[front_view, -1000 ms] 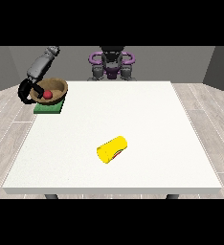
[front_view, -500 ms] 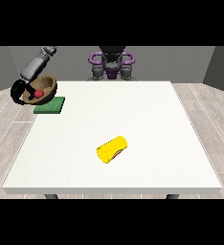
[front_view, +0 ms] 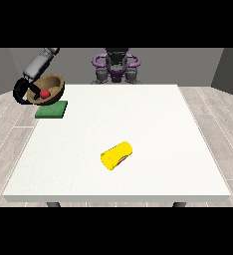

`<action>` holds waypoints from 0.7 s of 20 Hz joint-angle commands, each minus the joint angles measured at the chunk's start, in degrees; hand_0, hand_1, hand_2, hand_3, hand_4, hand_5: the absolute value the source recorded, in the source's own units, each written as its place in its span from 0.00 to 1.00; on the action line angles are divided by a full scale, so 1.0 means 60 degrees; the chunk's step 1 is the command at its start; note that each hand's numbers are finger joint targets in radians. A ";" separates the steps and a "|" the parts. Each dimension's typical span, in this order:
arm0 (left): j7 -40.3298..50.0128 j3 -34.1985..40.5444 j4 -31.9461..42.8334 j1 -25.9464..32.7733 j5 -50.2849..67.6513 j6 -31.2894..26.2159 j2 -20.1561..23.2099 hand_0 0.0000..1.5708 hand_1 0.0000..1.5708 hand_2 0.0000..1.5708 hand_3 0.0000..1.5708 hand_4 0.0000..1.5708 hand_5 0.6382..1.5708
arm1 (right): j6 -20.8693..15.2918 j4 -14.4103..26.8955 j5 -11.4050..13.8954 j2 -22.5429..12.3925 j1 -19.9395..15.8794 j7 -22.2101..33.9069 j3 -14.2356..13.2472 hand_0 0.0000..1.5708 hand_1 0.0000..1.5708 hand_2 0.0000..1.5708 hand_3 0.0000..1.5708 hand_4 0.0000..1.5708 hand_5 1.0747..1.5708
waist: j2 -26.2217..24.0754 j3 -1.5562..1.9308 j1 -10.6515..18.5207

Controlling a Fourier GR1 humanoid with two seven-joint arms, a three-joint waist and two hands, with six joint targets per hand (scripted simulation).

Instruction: Pick the cup and pour the ball into the bowl, then pick the bowl and place it on the pad

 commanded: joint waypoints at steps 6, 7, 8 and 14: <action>0.0233 0.0249 -0.0239 0.0047 0.0331 -0.0029 0.0355 0.00 0.00 0.00 0.00 0.00 0.95 | 0.0186 0.0868 -0.0422 0.0428 0.0410 -0.0723 -0.0430 1.00 1.00 1.00 0.80 0.68 1.00 | 0.0247 0.0015 -0.0095; 0.0397 0.0241 -0.0064 0.0038 0.0304 -0.0045 0.0463 0.00 0.00 0.00 0.00 0.00 0.95 | 0.0526 0.1151 -0.0897 0.0540 0.0321 0.0009 -0.0752 1.00 1.00 1.00 0.89 0.65 0.99 | 0.0066 0.0015 -0.0228; 0.0329 0.0222 -0.0380 -0.0022 0.0331 0.0090 0.0362 0.00 0.00 0.00 0.00 0.00 0.95 | 0.0298 0.1406 -0.1005 -0.0090 -0.0079 0.0451 -0.1066 1.00 1.00 1.00 1.00 0.56 0.98 | 0.0392 0.0018 -0.0031; 0.0467 0.0549 -0.0495 -0.0200 0.0611 0.0027 0.0942 0.00 0.00 0.00 0.00 0.00 0.94 | -0.0442 0.1468 -0.0954 -0.0645 -0.0314 -0.0042 -0.1309 0.47 0.47 0.44 0.67 0.00 0.93 | 0.0942 0.0014 -0.0084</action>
